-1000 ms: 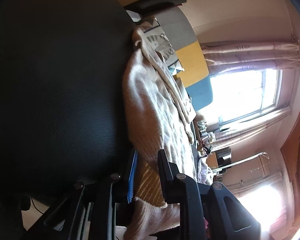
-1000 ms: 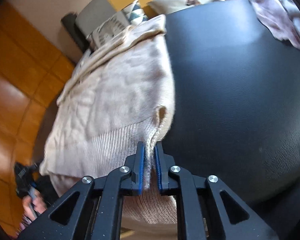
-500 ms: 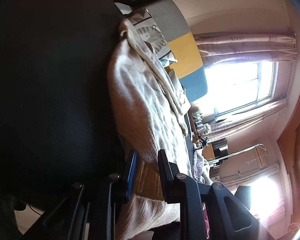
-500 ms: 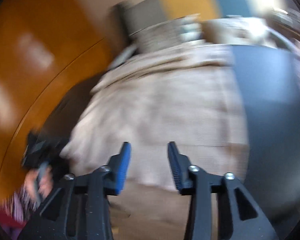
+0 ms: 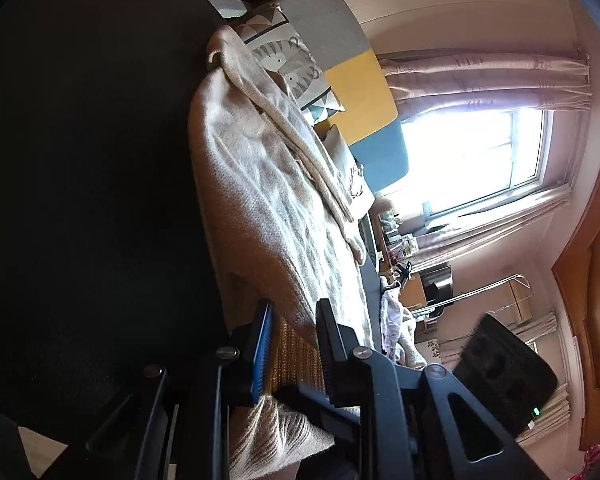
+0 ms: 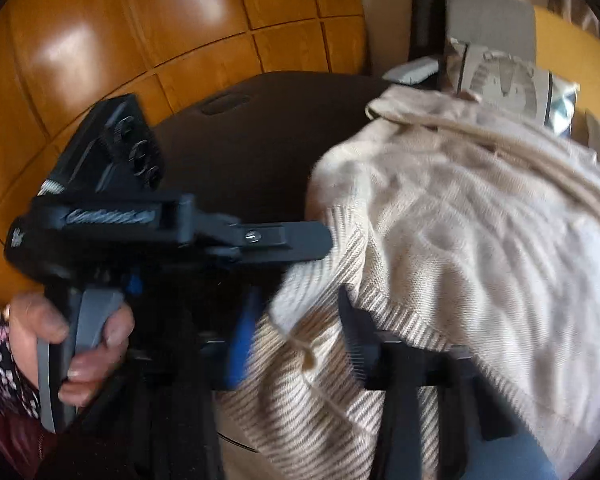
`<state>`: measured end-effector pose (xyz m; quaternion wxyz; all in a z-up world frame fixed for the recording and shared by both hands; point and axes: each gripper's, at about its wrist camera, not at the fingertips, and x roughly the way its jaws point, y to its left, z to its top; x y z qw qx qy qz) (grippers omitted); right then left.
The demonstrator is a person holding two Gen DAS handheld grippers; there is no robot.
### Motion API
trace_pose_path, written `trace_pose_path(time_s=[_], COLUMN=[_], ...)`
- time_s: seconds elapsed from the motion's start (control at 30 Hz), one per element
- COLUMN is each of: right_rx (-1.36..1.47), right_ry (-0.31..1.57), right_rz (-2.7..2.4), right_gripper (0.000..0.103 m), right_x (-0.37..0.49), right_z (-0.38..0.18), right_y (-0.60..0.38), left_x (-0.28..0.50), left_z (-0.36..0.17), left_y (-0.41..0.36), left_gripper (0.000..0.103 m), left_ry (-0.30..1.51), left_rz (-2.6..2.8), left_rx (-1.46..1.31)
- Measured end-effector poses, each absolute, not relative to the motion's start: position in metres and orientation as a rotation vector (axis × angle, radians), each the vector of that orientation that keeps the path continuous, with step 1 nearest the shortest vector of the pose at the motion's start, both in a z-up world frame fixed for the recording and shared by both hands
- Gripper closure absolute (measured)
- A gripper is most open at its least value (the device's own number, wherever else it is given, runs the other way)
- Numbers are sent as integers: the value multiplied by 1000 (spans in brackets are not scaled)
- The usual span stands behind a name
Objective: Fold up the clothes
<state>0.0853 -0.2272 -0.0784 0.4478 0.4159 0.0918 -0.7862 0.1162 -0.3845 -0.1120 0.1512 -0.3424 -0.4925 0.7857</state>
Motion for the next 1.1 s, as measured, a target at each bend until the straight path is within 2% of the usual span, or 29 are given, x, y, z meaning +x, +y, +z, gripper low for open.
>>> trace_pose_path(time_s=[0.23,0.47,0.7,0.77,0.93,1.1], right_rx=[1157,1211,1208,1201,1191,1192], right_ry=[-30,-323,-440,-460,-471,-500], right_rz=[-2028,-1978,-1943,-1938,-1937,-1925], right_gripper=[100,100,103,103,103,103], right_x=[48,15,13,13,13,13], right_z=[-100,-123,-130,-131,-133,-135], right_y=[-187,-152,-142,-141,-142,-139], left_x=[131,138,120,123,128,135], left_z=[-112,-121,-127,-115,-98,-122], left_y=[-395,-395,-366,-351,-326,-355], left_gripper=[83,83,83,80,80,80], left_ry=[-1429,-1358,-1331,-1302,-1077,-1294], left_rz=[2324,2322,2163,2080,2120,2149], left_rx=[-962,-1061,-1121,-1035,-1031,-1066])
